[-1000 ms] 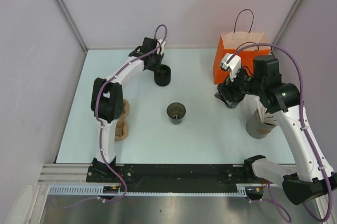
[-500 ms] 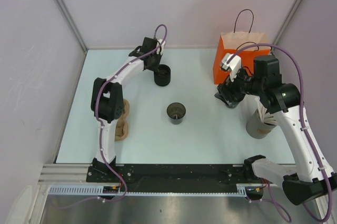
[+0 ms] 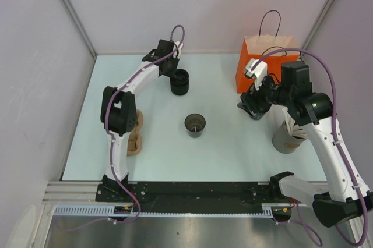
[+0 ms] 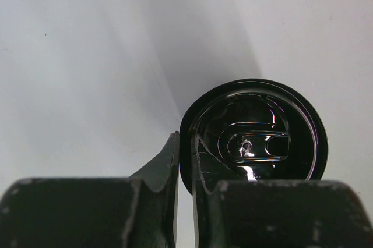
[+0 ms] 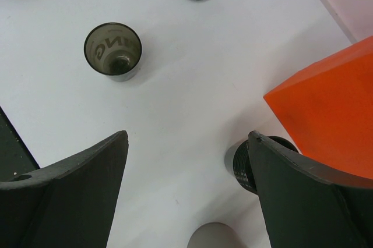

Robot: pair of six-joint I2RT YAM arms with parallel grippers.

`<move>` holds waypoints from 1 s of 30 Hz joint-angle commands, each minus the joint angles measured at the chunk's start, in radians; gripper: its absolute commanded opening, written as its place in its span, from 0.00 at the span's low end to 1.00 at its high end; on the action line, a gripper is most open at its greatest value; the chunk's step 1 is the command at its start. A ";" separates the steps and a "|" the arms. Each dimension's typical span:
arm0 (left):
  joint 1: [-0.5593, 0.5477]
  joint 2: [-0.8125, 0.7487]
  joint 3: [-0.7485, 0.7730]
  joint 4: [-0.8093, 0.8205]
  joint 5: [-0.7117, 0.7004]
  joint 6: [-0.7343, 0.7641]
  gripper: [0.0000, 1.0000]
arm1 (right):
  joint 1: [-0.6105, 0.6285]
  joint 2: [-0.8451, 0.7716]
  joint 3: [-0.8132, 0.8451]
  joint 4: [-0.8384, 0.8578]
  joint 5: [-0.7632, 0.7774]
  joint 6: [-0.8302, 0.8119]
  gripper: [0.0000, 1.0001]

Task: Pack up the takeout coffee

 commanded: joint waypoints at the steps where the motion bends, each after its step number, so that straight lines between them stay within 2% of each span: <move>1: -0.002 -0.063 0.050 -0.010 0.022 0.005 0.08 | -0.001 -0.016 0.002 0.059 -0.022 0.024 0.88; 6: -0.002 -0.109 0.048 -0.033 0.039 0.019 0.06 | 0.013 -0.006 0.001 0.119 -0.010 0.062 0.88; 10: -0.002 -0.155 0.048 -0.057 0.076 0.028 0.04 | 0.069 0.016 0.002 0.161 0.077 0.047 0.89; 18: -0.002 -0.258 0.042 -0.198 0.226 -0.008 0.01 | 0.365 0.050 0.002 0.153 0.306 -0.207 0.93; 21: -0.002 -0.312 0.015 -0.223 0.277 -0.034 0.01 | 0.453 0.089 0.019 0.176 0.426 -0.246 0.93; 25: -0.008 -0.352 0.013 -0.256 0.246 -0.076 0.01 | 0.536 0.145 0.024 0.220 0.539 -0.269 0.92; 30: -0.023 -0.326 0.045 -0.378 0.199 -0.133 0.00 | 0.640 0.234 0.022 0.302 0.679 -0.306 0.91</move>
